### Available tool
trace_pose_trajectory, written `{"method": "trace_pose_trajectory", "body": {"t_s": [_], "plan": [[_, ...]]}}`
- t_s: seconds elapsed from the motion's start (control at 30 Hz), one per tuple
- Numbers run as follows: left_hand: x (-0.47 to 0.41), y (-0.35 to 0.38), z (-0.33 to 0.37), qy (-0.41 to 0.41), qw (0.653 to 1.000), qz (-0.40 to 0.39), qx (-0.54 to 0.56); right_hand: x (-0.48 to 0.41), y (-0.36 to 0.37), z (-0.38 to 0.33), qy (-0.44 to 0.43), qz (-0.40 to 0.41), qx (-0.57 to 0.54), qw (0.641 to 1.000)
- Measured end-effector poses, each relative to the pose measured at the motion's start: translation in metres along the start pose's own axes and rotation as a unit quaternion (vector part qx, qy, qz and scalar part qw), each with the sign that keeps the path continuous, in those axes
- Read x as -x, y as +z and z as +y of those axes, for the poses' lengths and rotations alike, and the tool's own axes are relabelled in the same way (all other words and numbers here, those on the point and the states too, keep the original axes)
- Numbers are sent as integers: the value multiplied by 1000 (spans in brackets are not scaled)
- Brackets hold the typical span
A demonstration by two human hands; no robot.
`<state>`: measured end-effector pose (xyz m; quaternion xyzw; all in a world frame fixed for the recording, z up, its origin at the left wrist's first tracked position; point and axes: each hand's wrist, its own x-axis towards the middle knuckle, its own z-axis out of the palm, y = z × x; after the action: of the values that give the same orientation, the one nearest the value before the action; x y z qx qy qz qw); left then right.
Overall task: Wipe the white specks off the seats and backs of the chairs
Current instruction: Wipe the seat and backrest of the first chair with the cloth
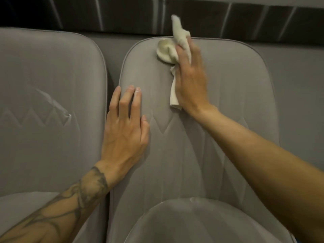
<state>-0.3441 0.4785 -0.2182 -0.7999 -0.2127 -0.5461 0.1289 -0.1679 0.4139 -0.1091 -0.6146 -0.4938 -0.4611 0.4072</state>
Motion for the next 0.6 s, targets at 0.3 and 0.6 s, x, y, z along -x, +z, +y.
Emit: {"method": "trace_pose_trajectory", "body": {"t_s": [0.3,0.6], "plan": [[1,-2,1,-7,999,-5,32,60,-3,1,-76,-86,0,993],[1,-2,1,-25,997,10,79,61,17,-34,-101,-60,-48,992]]}}
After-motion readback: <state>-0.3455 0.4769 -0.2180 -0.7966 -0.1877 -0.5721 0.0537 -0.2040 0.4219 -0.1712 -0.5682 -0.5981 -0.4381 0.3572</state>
